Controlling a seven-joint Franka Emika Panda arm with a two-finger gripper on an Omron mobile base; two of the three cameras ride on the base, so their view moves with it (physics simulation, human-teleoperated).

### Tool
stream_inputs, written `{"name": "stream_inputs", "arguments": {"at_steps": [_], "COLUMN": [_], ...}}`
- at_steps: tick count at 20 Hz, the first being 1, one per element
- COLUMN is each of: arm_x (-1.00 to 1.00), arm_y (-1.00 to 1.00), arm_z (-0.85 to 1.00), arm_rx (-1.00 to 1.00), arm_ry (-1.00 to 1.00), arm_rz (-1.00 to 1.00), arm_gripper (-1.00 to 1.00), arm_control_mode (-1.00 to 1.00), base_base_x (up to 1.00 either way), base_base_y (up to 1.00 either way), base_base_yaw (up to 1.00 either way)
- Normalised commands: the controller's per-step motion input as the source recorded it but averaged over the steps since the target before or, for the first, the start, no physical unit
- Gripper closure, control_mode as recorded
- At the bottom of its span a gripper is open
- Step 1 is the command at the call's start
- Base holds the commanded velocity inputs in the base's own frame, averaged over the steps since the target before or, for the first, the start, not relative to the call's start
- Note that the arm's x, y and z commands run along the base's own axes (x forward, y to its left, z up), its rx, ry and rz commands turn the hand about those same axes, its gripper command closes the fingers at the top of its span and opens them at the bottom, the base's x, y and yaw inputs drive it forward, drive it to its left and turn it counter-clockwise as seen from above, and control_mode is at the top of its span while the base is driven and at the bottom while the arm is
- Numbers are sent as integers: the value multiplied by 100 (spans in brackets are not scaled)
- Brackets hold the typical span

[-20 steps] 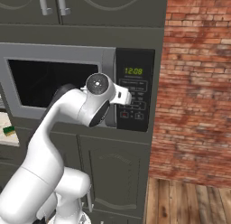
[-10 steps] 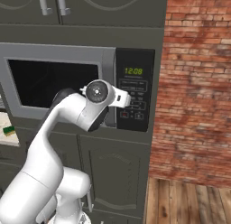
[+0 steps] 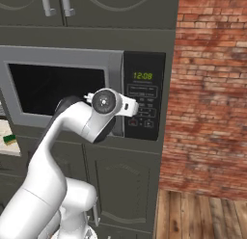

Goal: Place the sponge inside the microwave to prepare for sanitizing.

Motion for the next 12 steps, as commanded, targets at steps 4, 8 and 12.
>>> {"name": "stream_inputs", "arguments": {"at_steps": [4,8,12], "arm_x": [-23,-28,-35], "arm_y": [45,45,53], "arm_z": [-11,-7,-4], "arm_rx": [5,4,0], "arm_ry": [5,6,6], "arm_rz": [12,12,6], "arm_gripper": [100,100,100], "arm_control_mode": [-100,-100,-100], "base_base_x": [0,0,0], "base_base_y": [0,0,0], "base_base_yaw": [0,0,0]}}
